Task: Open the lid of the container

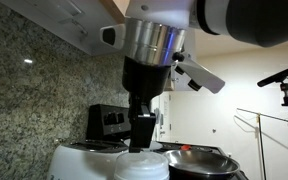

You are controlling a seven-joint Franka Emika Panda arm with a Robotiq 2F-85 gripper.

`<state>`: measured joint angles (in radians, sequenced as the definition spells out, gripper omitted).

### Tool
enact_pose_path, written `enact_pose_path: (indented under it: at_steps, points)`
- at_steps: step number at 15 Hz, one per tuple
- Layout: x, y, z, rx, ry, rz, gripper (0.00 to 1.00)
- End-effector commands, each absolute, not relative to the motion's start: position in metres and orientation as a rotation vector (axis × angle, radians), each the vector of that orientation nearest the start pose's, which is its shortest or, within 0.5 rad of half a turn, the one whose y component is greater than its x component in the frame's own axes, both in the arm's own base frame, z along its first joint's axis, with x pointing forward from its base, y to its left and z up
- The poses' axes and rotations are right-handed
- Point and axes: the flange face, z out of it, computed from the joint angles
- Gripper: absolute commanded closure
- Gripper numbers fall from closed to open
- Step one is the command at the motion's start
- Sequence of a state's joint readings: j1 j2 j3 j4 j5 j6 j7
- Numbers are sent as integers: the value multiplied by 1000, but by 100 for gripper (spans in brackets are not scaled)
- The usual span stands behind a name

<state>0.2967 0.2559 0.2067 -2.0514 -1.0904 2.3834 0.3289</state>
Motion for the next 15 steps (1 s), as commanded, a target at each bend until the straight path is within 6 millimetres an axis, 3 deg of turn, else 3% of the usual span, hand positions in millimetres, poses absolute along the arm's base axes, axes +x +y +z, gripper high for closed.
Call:
enact_pose_path:
  at_steps: [1,7,15]
  points:
    - [535,279,345,2183,1085,554,0]
    - [557,264,366,2185,997,602,0]
    - [583,232,364,2224,913,545,0]
